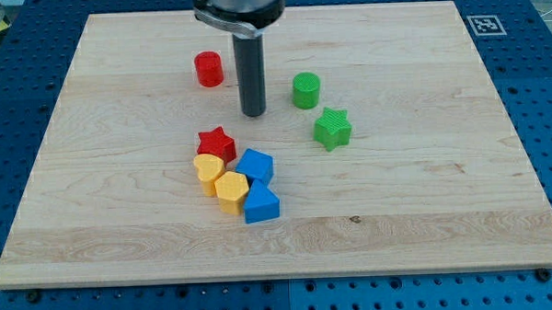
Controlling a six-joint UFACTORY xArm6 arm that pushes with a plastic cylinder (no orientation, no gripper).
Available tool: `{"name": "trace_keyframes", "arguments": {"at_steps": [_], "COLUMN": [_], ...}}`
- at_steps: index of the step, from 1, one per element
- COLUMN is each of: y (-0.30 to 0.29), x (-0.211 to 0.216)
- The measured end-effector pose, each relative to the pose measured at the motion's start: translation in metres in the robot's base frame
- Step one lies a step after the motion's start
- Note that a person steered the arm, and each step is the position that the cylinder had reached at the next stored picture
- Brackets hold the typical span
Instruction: Push the red star slightly right
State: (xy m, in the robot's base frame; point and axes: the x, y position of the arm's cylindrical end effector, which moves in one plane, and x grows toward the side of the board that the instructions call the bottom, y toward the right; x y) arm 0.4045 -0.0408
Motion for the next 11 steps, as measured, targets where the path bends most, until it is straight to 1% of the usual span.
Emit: {"name": "trace_keyframes", "arguments": {"at_steps": [3,4,6,7,8,10,11], "y": [-0.082,-0.097,-0.097,-0.097,-0.076,0.018,0.041], "x": [0.0,0.01,0.065,0.074,0.073,0.059,0.057]}}
